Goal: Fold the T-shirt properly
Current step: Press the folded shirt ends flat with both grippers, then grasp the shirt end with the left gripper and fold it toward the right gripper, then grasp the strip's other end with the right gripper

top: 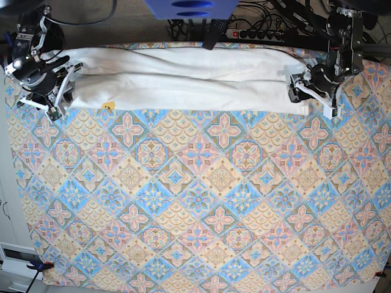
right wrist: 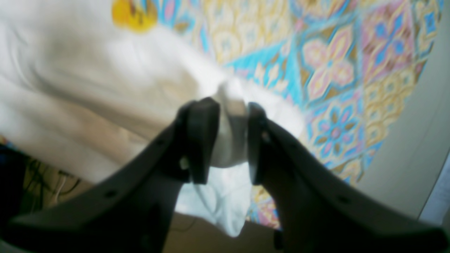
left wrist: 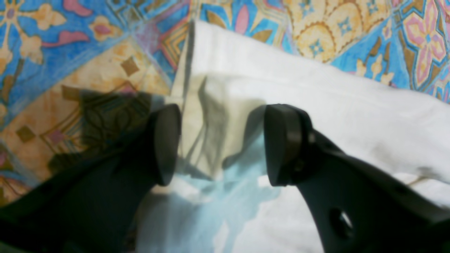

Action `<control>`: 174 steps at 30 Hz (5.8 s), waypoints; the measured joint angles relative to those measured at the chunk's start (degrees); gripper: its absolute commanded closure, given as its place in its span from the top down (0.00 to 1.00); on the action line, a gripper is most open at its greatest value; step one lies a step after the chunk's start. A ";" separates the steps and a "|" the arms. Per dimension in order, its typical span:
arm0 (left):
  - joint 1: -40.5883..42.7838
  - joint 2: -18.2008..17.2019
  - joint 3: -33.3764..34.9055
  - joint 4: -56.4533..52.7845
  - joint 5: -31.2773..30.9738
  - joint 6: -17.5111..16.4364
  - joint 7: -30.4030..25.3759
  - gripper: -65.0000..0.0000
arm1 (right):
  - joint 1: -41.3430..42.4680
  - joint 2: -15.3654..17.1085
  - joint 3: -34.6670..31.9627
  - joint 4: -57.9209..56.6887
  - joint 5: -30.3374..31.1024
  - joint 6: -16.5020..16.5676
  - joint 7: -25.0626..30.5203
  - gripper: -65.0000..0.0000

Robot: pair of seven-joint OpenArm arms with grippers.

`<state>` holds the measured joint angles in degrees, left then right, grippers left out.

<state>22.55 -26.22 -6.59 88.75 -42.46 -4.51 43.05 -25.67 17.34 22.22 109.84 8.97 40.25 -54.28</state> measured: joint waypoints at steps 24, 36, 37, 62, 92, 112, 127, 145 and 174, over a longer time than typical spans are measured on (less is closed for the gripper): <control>0.83 -2.38 -10.03 5.79 0.37 -0.07 13.25 0.59 | -0.52 0.15 3.67 0.09 -0.90 -0.11 -0.46 0.36; -0.17 -6.78 -1.86 1.97 -0.02 -0.22 13.33 0.59 | -0.50 -0.02 3.45 0.11 -0.66 0.00 -0.39 0.36; -0.17 -6.75 -1.84 1.95 -0.02 -0.24 13.33 0.59 | -0.50 -0.02 3.39 0.11 -0.63 0.00 -0.39 0.36; -3.34 -1.88 4.42 -0.61 -0.02 -1.31 11.54 0.58 | -0.50 -0.02 3.28 0.11 -0.66 0.02 -0.39 0.36; -2.73 -0.28 -16.48 3.58 8.02 -6.05 13.51 0.02 | -0.55 -0.04 3.30 0.74 -0.42 0.00 -0.39 0.36; 0.94 18.40 -2.12 18.05 8.83 -6.25 16.74 0.02 | -0.50 -0.04 3.45 0.74 0.02 0.02 -0.37 0.36; -0.24 20.81 2.78 17.40 12.48 -6.23 17.03 0.53 | -0.37 0.00 3.45 0.74 -0.20 0.02 -0.44 0.36; 3.61 6.80 -10.91 20.63 4.46 -6.32 16.65 0.67 | -0.48 0.00 3.41 0.74 2.25 -0.02 -4.92 0.36; 2.29 8.26 -10.47 18.32 4.44 -6.40 16.52 0.67 | 5.35 -3.02 0.74 -17.38 26.12 -0.39 -16.83 0.81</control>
<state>24.84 -17.96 -17.06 107.07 -38.02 -10.92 59.57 -20.32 14.33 22.96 92.47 35.09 39.86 -71.11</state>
